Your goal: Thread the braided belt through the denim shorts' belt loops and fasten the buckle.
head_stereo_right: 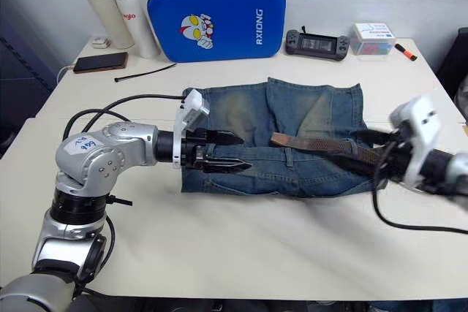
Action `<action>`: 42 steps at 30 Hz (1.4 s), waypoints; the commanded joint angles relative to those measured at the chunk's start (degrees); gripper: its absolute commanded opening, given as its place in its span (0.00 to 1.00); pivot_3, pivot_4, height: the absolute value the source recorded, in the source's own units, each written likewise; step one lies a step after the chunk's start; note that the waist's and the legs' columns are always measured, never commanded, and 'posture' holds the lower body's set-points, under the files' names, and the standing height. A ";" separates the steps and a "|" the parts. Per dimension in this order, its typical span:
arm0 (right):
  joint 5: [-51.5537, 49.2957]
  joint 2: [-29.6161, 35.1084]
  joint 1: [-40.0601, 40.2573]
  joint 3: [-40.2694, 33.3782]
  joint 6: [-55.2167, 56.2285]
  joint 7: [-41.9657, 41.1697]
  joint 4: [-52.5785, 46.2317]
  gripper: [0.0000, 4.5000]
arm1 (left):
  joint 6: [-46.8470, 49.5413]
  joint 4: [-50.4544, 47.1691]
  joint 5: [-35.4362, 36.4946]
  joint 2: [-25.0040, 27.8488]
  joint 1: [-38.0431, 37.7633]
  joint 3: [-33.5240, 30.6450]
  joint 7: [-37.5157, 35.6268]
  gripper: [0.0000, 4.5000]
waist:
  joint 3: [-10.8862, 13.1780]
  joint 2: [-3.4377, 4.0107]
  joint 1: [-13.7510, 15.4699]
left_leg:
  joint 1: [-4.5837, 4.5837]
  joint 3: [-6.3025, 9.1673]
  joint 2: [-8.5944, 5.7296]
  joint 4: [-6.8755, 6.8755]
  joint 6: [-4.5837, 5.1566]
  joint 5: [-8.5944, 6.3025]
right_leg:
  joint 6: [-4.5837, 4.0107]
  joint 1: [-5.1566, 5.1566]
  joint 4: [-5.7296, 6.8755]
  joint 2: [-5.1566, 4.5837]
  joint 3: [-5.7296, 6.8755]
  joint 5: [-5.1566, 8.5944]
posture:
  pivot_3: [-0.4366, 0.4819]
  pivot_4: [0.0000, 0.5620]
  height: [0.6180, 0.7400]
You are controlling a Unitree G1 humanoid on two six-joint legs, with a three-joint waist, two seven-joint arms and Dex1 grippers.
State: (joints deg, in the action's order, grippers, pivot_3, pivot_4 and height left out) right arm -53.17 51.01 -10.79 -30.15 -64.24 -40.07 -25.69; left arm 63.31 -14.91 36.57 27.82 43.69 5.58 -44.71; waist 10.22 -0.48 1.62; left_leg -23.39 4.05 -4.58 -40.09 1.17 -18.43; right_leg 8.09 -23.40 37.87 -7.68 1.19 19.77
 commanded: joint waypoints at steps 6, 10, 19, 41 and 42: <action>-38.52 -15.17 2.62 0.66 -3.35 42.68 3.12 0.99 | -11.07 -1.05 -5.92 3.28 -0.73 2.65 -1.73 1.00 | 0.00 0.00 -0.08 | 0.01 0.04 -0.01 0.03 0.01 0.00 | -0.01 0.00 0.07 -0.01 -0.15 0.01 | 0.48 0.27 0.48; -43.11 -19.84 2.09 2.55 4.11 54.13 7.38 0.99 | -11.32 -2.10 -6.31 3.56 -1.45 2.75 -1.32 1.00 | -0.01 0.01 -0.25 | 0.02 -0.04 -0.05 0.03 0.04 0.02 | -0.01 -0.04 0.10 0.03 -0.13 0.01 | 0.48 0.27 0.48; -48.61 -24.24 -1.46 6.32 13.38 61.42 13.07 0.99 | -10.08 -2.53 -6.33 4.05 -0.98 1.99 0.31 1.00 | -0.01 0.02 -0.41 | 0.02 -0.08 -0.02 0.06 0.05 0.02 | -0.01 -0.13 0.43 0.13 -0.11 0.01 | 0.48 0.27 0.48; -37.17 -32.36 -7.44 9.30 20.16 55.00 23.24 0.99 | -9.17 -3.69 -6.03 4.10 -0.51 1.87 2.41 1.00 | -0.02 0.03 -0.53 | 0.03 -0.08 -0.04 0.05 0.06 0.03 | -0.01 -0.18 0.53 0.18 -0.12 0.01 | 0.48 0.27 0.48; -36.95 -32.37 -7.58 9.62 19.68 54.85 23.70 0.99 | -9.31 -3.64 -6.12 4.15 -0.53 1.96 2.34 1.00 | -0.02 0.03 -0.56 | 0.03 -0.08 -0.03 0.05 0.06 0.03 | -0.01 -0.18 0.53 0.18 -0.12 0.01 | 0.48 0.27 0.48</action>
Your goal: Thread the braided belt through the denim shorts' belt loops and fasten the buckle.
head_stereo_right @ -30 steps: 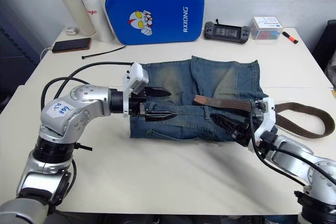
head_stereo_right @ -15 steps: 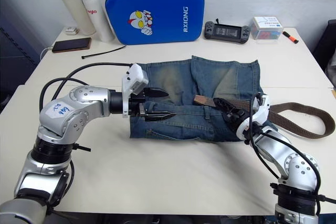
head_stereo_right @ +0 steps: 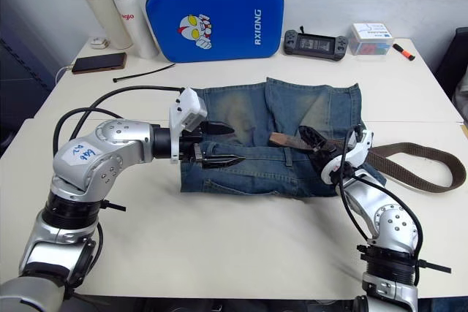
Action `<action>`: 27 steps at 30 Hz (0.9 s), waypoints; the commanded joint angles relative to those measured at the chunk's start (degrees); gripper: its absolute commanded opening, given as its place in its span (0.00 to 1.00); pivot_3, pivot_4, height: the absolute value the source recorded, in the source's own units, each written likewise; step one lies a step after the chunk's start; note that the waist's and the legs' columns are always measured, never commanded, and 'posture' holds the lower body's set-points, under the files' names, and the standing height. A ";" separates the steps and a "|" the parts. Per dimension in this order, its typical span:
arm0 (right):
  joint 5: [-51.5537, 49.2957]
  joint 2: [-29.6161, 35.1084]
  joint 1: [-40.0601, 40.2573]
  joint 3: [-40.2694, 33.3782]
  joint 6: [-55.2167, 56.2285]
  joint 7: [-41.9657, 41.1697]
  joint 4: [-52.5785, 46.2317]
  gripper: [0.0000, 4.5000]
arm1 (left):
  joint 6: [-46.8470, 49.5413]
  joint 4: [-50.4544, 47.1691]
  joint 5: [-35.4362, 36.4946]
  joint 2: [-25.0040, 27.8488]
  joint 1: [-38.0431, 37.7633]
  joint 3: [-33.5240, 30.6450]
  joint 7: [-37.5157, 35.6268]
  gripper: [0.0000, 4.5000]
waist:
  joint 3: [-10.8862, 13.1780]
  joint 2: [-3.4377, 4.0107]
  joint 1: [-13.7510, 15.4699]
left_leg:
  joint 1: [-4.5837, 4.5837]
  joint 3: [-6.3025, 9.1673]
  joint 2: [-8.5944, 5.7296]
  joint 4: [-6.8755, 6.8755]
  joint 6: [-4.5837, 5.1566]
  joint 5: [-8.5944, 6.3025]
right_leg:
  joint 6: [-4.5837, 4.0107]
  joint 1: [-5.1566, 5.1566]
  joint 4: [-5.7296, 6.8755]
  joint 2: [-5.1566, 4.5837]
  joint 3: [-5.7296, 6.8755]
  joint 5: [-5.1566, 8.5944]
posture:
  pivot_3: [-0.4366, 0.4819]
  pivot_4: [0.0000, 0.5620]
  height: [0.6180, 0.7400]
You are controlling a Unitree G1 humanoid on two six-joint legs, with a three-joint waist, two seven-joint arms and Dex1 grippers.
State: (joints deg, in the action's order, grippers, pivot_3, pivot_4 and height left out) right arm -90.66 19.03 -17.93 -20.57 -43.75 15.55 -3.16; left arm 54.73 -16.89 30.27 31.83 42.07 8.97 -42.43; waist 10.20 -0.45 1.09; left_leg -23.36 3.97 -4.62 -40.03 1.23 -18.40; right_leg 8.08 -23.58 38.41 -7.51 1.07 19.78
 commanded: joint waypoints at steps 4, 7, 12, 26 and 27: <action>1.53 -1.02 -0.91 0.26 -1.11 -1.46 2.20 0.73 | -1.21 -1.14 -0.36 0.34 1.11 -1.26 0.05 1.00 | 0.00 0.01 -0.18 | 0.00 0.00 0.00 0.01 0.00 0.00 | -0.02 -0.02 0.02 0.00 0.00 0.01 | 0.48 0.27 0.48; 2.43 -1.25 -1.32 -0.13 -1.12 -2.29 2.62 0.44 | -1.56 -0.86 -0.67 0.33 1.01 -1.10 -0.01 1.00 | 0.00 0.01 -0.34 | 0.00 0.00 0.00 0.03 0.00 0.00 | -0.02 -0.03 0.02 0.00 0.00 0.01 | 0.48 0.27 0.48; 1.29 0.67 -1.61 -2.44 -2.02 -3.21 1.41 0.01 | -2.00 -0.66 -1.09 0.23 0.82 -0.74 -0.36 1.00 | 0.00 0.01 -0.33 | 0.00 0.00 0.01 0.02 0.00 0.00 | -0.02 -0.03 0.03 -0.01 0.00 0.01 | 0.48 0.27 0.48; -9.36 18.98 3.53 -9.44 -12.90 -13.32 0.37 0.01 | -3.60 -0.61 -1.32 1.00 0.83 -0.63 -3.48 1.00 | 0.00 0.01 0.14 | -0.06 -0.01 -0.01 0.03 0.04 -0.01 | -0.02 0.00 -0.10 -0.06 -0.01 0.01 | 0.48 0.27 0.48; -9.65 19.33 3.86 -8.99 -13.53 -13.86 0.84 0.01 | -3.62 -0.63 -1.29 1.05 0.83 -0.66 -3.61 1.00 | 0.00 0.01 0.11 | -0.06 -0.03 0.02 0.03 0.04 -0.01 | -0.02 0.00 -0.14 -0.06 -0.01 0.01 | 0.48 0.27 0.48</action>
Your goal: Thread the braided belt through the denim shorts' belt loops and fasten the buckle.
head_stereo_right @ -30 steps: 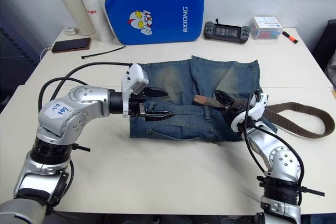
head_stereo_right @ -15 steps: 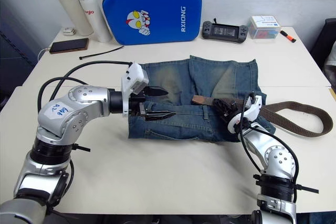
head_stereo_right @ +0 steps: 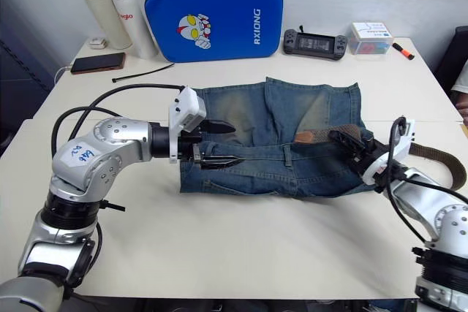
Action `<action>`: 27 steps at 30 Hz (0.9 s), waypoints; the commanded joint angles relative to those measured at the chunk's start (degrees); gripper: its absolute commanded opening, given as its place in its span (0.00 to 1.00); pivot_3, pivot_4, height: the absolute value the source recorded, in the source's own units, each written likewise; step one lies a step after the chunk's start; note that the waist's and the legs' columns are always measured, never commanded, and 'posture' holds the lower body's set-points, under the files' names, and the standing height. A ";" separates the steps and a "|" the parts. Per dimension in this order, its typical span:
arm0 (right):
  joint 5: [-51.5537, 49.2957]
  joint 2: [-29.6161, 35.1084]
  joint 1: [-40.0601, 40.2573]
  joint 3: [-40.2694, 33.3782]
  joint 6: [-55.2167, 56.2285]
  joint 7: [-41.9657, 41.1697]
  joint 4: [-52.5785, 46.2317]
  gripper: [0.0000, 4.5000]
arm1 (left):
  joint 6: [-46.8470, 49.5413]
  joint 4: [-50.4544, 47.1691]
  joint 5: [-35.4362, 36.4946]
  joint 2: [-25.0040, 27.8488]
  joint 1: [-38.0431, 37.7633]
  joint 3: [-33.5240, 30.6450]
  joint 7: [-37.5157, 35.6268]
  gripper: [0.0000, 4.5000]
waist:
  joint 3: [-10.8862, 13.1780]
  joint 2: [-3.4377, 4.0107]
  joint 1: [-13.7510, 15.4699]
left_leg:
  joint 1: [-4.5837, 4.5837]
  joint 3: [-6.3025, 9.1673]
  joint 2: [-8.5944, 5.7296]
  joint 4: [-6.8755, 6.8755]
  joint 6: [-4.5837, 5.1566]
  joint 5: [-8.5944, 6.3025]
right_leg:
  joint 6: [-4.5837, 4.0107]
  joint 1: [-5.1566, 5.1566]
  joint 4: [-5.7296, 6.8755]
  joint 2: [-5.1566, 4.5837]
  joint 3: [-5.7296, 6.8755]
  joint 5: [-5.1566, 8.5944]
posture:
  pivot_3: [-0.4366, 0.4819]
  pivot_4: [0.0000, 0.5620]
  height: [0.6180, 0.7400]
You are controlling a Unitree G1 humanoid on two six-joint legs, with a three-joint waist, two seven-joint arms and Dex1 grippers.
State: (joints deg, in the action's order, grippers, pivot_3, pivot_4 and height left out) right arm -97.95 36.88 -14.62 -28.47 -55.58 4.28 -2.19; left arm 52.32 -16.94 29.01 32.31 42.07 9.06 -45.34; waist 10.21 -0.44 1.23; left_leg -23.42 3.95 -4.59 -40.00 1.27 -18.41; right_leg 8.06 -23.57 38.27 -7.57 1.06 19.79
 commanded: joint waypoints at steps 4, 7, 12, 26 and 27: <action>-1.86 1.39 1.11 0.54 -2.95 -3.56 1.12 0.01 | -1.14 -0.71 -0.08 0.66 0.88 -0.84 -0.98 1.00 | 0.00 0.00 0.04 | 0.00 0.00 0.04 0.00 0.00 0.00 | 0.00 0.01 -0.03 0.00 0.00 0.00 | 0.48 0.27 0.48; 1.74 1.02 1.22 2.01 -2.91 -5.36 1.75 0.01 | -0.87 -1.01 0.01 0.71 0.87 -0.89 -0.85 1.00 | 0.00 0.00 0.06 | 0.00 0.00 0.04 0.00 0.00 0.00 | 0.00 0.03 -0.10 -0.01 0.00 0.00 | 0.48 0.27 0.48; 5.18 0.99 -0.41 2.75 -2.67 -7.56 3.04 0.01 | 0.19 -0.99 0.67 0.61 0.44 -1.43 -0.52 1.00 | 0.00 0.00 0.14 | 0.00 0.00 0.02 -0.01 0.00 0.00 | 0.00 0.05 -0.30 -0.01 0.01 0.00 | 0.48 0.27 0.48; 10.96 2.66 -1.91 1.47 -3.88 -12.60 6.61 0.01 | 0.01 -1.26 0.35 0.80 0.35 -1.18 -0.48 1.00 | 0.00 0.00 0.13 | 0.00 0.00 0.03 0.00 0.00 0.00 | 0.00 0.05 -0.31 -0.01 0.04 0.00 | 0.48 0.27 0.48; 11.32 2.64 -1.91 1.48 -3.83 -12.69 6.78 0.01 | -0.04 -1.27 0.33 0.81 0.33 -1.14 -0.51 1.00 | 0.00 0.00 0.13 | 0.00 0.00 0.03 0.00 0.00 0.00 | 0.00 0.05 -0.30 -0.01 0.04 0.00 | 0.48 0.27 0.48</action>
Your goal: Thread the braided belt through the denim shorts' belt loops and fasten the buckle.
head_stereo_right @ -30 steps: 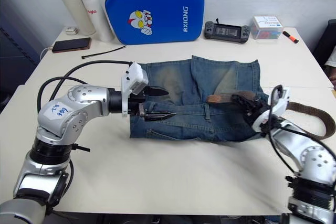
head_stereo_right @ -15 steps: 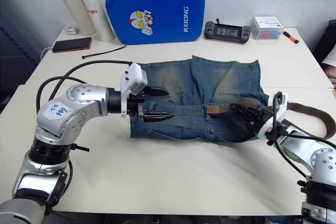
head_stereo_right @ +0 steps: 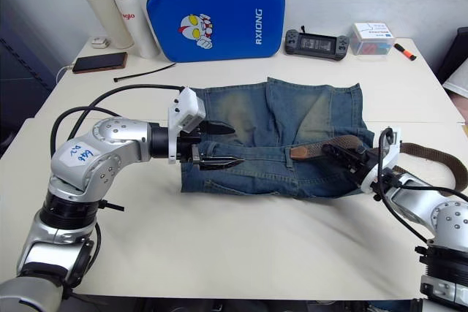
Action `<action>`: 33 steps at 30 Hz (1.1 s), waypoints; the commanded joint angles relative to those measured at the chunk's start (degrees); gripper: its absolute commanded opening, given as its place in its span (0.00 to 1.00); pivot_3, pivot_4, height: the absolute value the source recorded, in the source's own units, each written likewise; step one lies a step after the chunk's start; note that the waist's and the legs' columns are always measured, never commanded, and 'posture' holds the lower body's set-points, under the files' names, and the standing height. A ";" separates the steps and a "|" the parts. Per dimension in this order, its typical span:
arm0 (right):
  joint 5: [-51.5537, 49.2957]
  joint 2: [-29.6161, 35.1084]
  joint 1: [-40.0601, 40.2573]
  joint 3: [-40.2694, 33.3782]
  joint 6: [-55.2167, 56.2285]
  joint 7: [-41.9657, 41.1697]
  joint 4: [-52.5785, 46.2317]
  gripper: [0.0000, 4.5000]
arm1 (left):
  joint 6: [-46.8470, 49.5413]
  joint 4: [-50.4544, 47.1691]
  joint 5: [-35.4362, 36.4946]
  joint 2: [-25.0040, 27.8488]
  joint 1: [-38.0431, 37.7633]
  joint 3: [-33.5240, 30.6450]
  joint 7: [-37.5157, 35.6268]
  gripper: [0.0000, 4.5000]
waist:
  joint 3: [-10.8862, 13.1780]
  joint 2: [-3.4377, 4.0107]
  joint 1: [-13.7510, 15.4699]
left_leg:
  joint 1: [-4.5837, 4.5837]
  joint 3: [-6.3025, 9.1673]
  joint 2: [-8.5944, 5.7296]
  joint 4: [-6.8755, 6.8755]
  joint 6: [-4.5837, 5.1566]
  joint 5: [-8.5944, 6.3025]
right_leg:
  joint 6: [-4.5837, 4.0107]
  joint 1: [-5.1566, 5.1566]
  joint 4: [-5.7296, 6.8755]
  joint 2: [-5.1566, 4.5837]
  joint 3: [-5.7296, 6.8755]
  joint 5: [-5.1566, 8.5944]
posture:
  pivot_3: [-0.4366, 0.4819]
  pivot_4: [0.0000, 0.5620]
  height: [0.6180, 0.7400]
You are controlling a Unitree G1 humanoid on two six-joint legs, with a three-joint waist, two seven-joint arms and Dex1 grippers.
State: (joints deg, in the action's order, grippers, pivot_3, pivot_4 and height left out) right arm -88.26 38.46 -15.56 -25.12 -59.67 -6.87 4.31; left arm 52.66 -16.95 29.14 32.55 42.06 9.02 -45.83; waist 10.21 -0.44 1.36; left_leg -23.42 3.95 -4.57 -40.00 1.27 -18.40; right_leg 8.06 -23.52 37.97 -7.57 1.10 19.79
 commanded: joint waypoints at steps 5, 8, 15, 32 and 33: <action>2.43 0.14 -0.85 -1.69 0.56 -1.27 0.62 0.01 | -0.55 -1.44 0.15 0.72 0.26 -0.94 -0.24 1.00 | 0.00 0.00 0.00 | 0.00 0.00 0.00 0.00 0.00 0.00 | 0.00 0.00 0.00 0.00 0.00 0.00 | 0.48 0.27 0.48; 3.58 -0.19 -1.33 -2.84 1.39 -0.88 2.57 0.01 | -0.68 -1.40 0.07 0.76 0.28 -0.85 -0.33 1.00 | 0.00 0.00 0.02 | 0.00 0.00 0.00 0.00 0.00 0.00 | 0.00 0.00 -0.01 -0.01 0.00 0.00 | 0.48 0.27 0.48; 3.74 -0.64 -0.50 -1.80 -0.55 -2.56 0.51 0.01 | -0.92 -1.59 -0.03 0.54 0.27 -0.47 -0.35 1.00 | 0.00 0.00 0.02 | 0.00 0.00 -0.01 0.00 0.00 0.00 | 0.00 0.00 -0.01 -0.01 0.01 0.00 | 0.48 0.27 0.48; 3.08 -6.93 -2.81 2.76 -3.57 -0.20 -1.99 0.01 | -1.30 -1.41 -0.64 0.68 0.02 -0.30 -0.19 1.00 | 0.00 0.00 -0.06 | 0.00 0.00 0.01 0.02 0.00 0.00 | 0.00 -0.01 0.00 0.00 0.01 0.00 | 0.48 0.27 0.48; 3.13 -8.15 -3.49 3.41 -3.21 0.20 -2.19 0.01 | -1.30 -1.50 -0.66 0.62 -0.01 -0.25 -0.14 1.00 | 0.00 0.00 -0.06 | 0.00 0.00 0.01 0.01 0.00 0.00 | 0.00 0.00 0.00 0.00 0.00 0.00 | 0.48 0.27 0.48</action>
State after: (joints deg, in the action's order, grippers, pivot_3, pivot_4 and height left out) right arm -84.66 33.69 -16.91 -23.51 -62.95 -8.21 4.70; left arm 52.44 -16.99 28.87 32.63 42.03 9.13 -45.92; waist 10.21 -0.44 1.30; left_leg -23.42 3.95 -4.56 -39.99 1.26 -18.40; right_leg 8.06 -23.52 37.97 -7.57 1.11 19.79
